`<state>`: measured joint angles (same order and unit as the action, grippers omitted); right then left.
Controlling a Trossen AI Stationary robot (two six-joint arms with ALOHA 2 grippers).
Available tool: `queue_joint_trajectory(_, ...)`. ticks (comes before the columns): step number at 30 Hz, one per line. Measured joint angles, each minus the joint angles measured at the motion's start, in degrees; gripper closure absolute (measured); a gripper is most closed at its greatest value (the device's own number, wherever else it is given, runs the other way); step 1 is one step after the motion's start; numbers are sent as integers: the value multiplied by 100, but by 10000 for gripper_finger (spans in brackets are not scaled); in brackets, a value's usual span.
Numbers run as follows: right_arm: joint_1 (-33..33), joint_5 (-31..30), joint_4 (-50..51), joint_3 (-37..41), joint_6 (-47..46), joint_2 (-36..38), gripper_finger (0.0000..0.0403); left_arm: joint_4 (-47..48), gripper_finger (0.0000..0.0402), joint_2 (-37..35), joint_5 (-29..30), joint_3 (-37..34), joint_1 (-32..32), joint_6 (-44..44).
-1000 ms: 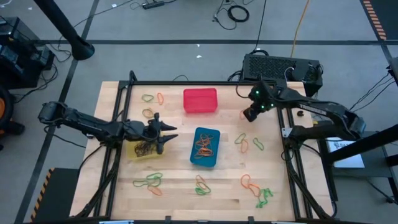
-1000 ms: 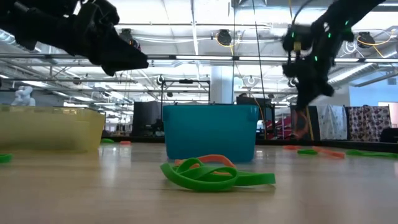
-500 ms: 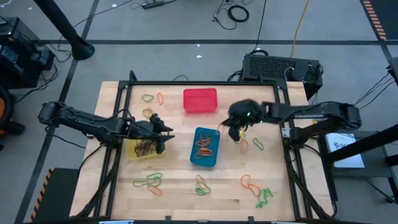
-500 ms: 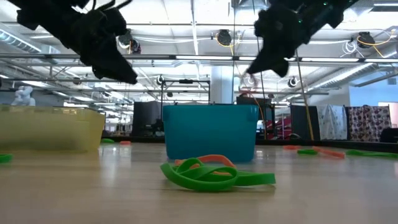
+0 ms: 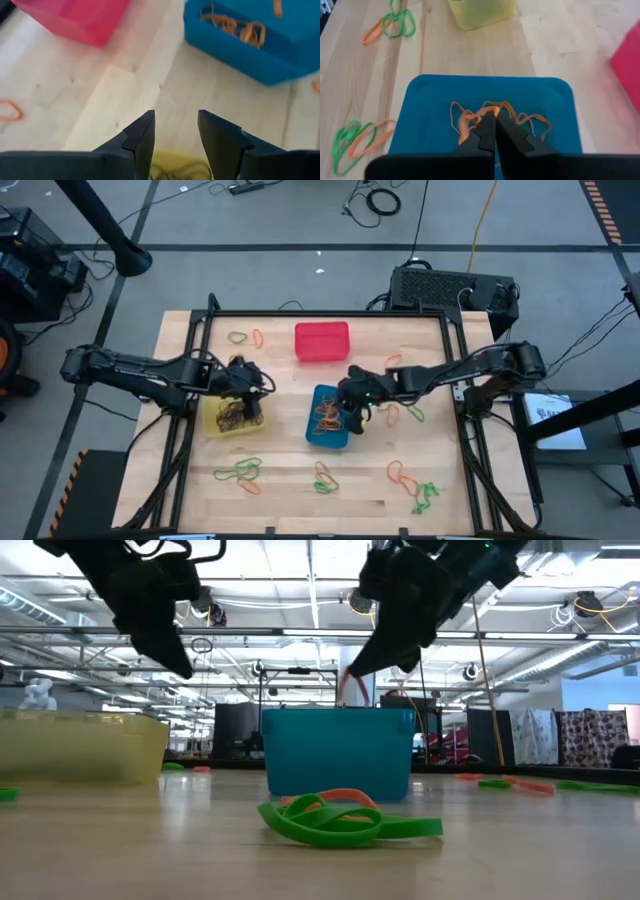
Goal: Sort rubber bands into baskets
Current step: Put the orange rubber band into the blue bin
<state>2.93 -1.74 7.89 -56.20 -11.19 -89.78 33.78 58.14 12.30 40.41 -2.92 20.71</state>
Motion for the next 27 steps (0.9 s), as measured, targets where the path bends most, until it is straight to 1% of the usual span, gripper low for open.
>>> queue_joint_trajectory(3,109,-8,118,-197,121,-207,392,306,244,-3,-165,38,-7,4)
queue_joint_trajectory(6,209,-47,288,-415,295,-347,375,519,244,1,-177,36,-4,7)
queue_joint_trajectory(9,285,-273,713,-678,335,-446,350,651,244,1,-179,37,-4,122)
queue_joint_trajectory(11,324,-442,1024,-844,349,-483,332,638,244,1,-182,36,-4,150)
queue_joint_trajectory(15,412,-438,1277,-1079,389,-474,299,641,244,1,-182,36,-4,146)
queue_joint_trajectory(19,537,-430,1443,-1237,458,-462,277,641,244,1,-246,36,-4,148)
queue_joint_trajectory(22,657,-430,1345,-1272,726,-461,271,631,244,1,-566,36,-11,150)
queue_joint_trajectory(25,840,-426,955,-1272,1122,-461,272,555,244,1,-937,36,-51,297)
queue_joint_trajectory(27,982,-392,593,-1275,1408,-496,273,503,244,1,-1071,36,-138,405)
